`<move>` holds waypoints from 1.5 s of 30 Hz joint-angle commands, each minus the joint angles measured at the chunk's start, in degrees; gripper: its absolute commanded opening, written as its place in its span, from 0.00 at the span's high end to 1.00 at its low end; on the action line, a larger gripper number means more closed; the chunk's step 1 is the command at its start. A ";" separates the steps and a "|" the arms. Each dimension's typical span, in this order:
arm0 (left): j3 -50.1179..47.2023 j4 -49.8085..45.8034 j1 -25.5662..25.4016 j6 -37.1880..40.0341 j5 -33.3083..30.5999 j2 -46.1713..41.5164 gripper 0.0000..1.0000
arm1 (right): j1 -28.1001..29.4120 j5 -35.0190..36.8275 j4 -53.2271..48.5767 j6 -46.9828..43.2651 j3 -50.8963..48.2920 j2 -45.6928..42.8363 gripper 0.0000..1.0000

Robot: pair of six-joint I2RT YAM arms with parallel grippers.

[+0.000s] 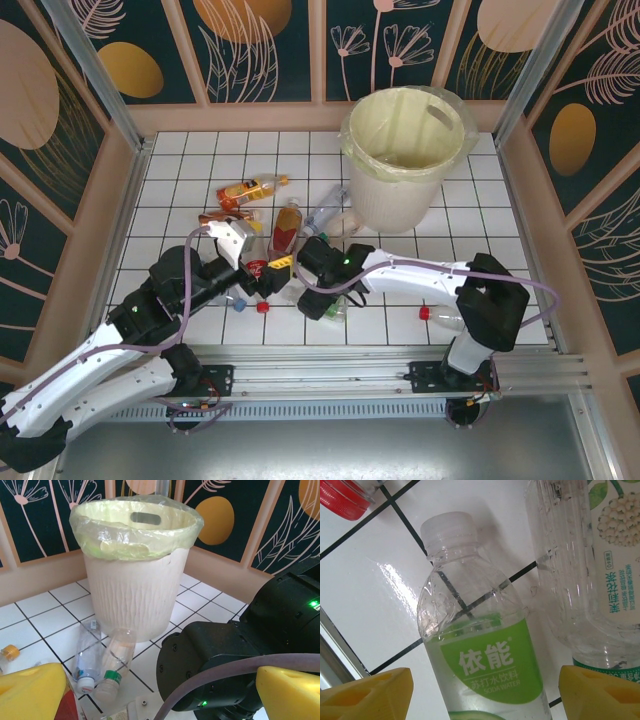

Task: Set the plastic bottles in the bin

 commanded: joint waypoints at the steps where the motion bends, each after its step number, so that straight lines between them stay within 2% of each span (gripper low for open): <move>1: 0.17 4.21 -0.63 -0.36 3.63 -1.20 0.01 | 0.60 2.07 -3.14 -0.59 0.90 2.69 0.24; 7: 1.06 -1.05 -0.63 -2.89 -0.71 -1.50 0.01 | 0.60 2.07 -2.66 -0.13 0.44 2.90 0.26; 17: -1.39 -3.24 -0.63 -9.65 1.12 -0.38 0.01 | 0.61 2.06 -1.21 1.18 -1.70 1.67 0.27; 24: -3.90 -5.45 -0.63 -13.40 0.95 -3.42 0.01 | 0.82 2.07 -0.78 1.94 -3.06 1.18 0.28; 33: -6.00 -10.53 -0.62 -16.75 1.40 -4.02 0.01 | 1.37 3.61 -1.23 2.35 -3.06 2.45 0.31; 45: -6.93 -12.08 -0.63 -17.81 1.74 -7.05 0.02 | 2.26 5.97 -1.40 2.60 -3.03 4.75 0.27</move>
